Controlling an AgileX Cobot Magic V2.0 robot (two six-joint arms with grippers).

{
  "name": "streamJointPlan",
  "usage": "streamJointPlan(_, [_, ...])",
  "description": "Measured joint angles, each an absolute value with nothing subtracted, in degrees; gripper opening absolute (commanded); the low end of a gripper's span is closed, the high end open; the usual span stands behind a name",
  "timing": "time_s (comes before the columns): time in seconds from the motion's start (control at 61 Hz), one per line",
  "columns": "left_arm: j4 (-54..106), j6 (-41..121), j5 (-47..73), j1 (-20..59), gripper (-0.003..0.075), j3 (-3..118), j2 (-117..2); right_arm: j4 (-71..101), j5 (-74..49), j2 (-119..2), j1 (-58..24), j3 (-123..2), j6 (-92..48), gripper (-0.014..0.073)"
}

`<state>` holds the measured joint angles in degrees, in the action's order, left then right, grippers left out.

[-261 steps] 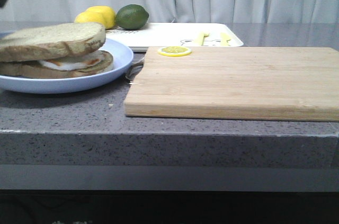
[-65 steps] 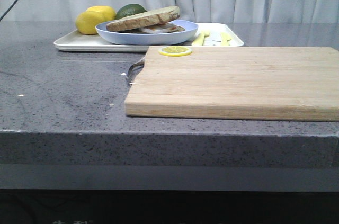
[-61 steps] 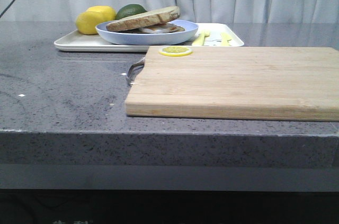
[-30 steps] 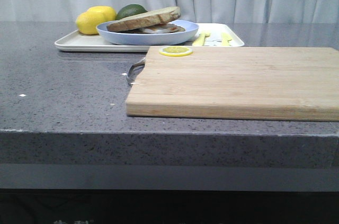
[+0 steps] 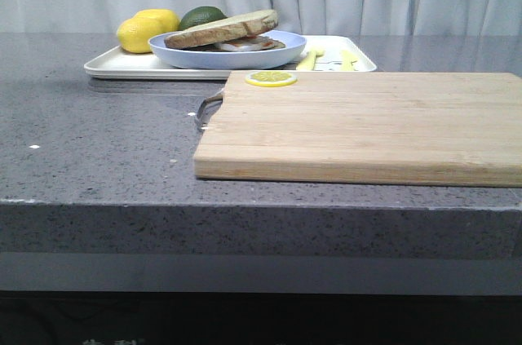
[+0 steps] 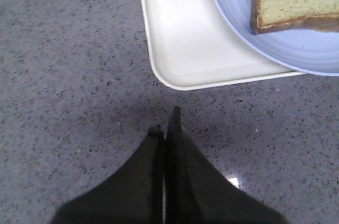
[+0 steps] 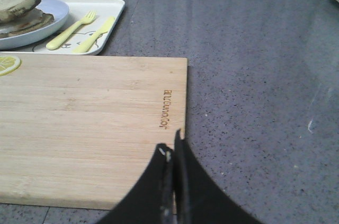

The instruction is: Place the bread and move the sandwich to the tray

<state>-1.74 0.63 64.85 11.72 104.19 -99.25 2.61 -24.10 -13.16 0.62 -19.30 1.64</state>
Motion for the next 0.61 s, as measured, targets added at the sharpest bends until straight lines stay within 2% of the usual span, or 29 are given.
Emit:
streamJointPlan(0.344, [-1.94, -1.37, 49.73, 7.89, -0.0019, 75.75, -73.28, 2.61, -24.1, -13.16, 0.62, -19.3, 1.64, -0.0083])
streamJointPlan(0.607, [-1.94, -1.53, 37.55, 7.89, -0.0019, 53.71, -51.1, 2.61, -24.1, -13.16, 0.62, -19.3, 1.64, -0.0083])
